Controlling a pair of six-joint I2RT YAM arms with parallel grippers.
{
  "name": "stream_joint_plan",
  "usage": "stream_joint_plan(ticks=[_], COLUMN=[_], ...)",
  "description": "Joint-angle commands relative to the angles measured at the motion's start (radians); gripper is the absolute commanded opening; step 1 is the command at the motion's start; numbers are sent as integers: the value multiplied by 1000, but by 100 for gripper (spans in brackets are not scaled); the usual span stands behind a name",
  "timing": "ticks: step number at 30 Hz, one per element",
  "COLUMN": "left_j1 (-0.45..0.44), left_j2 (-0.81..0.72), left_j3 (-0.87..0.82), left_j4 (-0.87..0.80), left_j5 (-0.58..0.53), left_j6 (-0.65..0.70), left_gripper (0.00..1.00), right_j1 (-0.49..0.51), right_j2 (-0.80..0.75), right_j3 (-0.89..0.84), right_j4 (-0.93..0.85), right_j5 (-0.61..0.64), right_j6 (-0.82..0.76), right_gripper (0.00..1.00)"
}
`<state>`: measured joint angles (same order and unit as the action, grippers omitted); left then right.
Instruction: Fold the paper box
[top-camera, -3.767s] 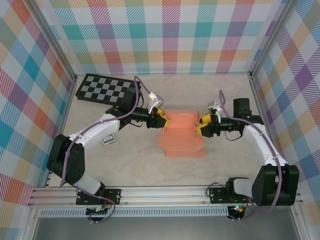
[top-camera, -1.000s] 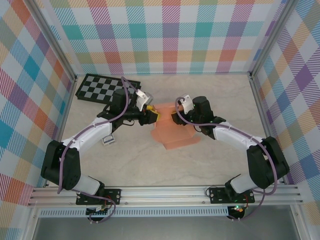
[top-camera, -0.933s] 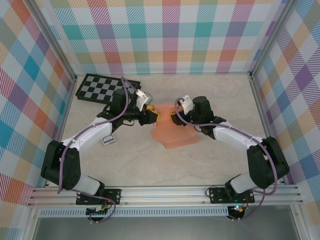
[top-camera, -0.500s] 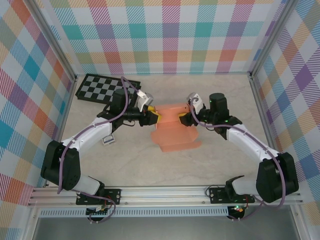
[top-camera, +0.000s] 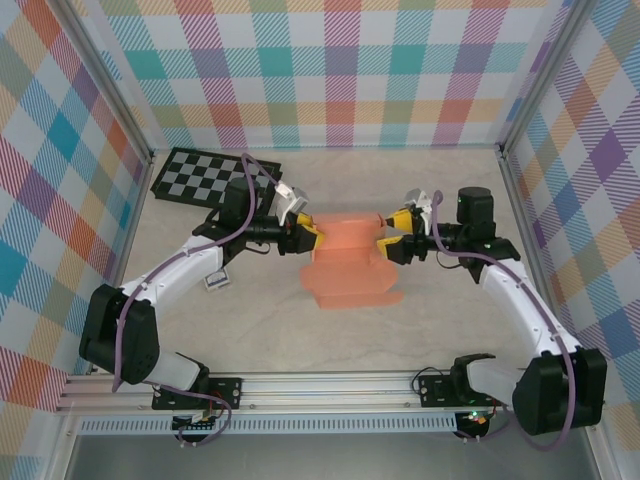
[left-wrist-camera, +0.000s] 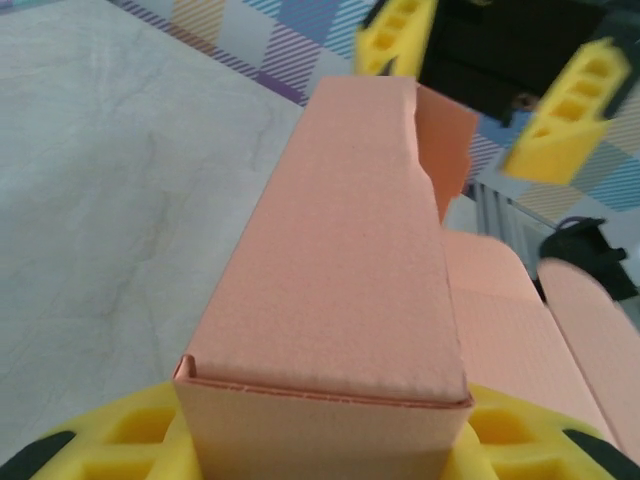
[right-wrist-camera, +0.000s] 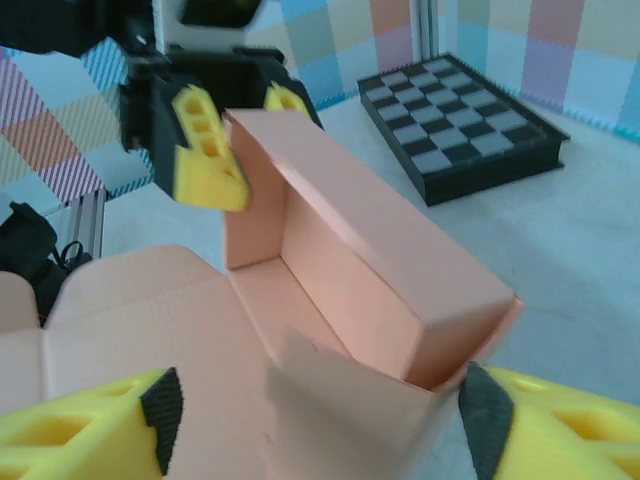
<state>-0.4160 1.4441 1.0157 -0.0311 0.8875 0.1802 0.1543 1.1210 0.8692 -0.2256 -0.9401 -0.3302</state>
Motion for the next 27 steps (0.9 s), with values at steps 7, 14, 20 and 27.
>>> stream_joint_plan(ticks=[7, 14, 20, 27], left_j1=[9, 13, 13, 13], left_j2=[-16, -20, -24, -26], left_j3=[30, 48, 49, 49], left_j4=[-22, -41, -36, -27], left_j5=[-41, -5, 27, 38], left_j6=[16, 32, 35, 30], left_gripper=[19, 19, 19, 19], right_j1=[-25, -102, -104, -46], right_j2=[-101, -102, -2, 115], right_j3=[-42, -98, -56, 27], right_j4=[12, 94, 23, -80], right_j5=[71, 167, 116, -4], right_j6=[-18, 22, -44, -129], right_gripper=[75, 61, 57, 68])
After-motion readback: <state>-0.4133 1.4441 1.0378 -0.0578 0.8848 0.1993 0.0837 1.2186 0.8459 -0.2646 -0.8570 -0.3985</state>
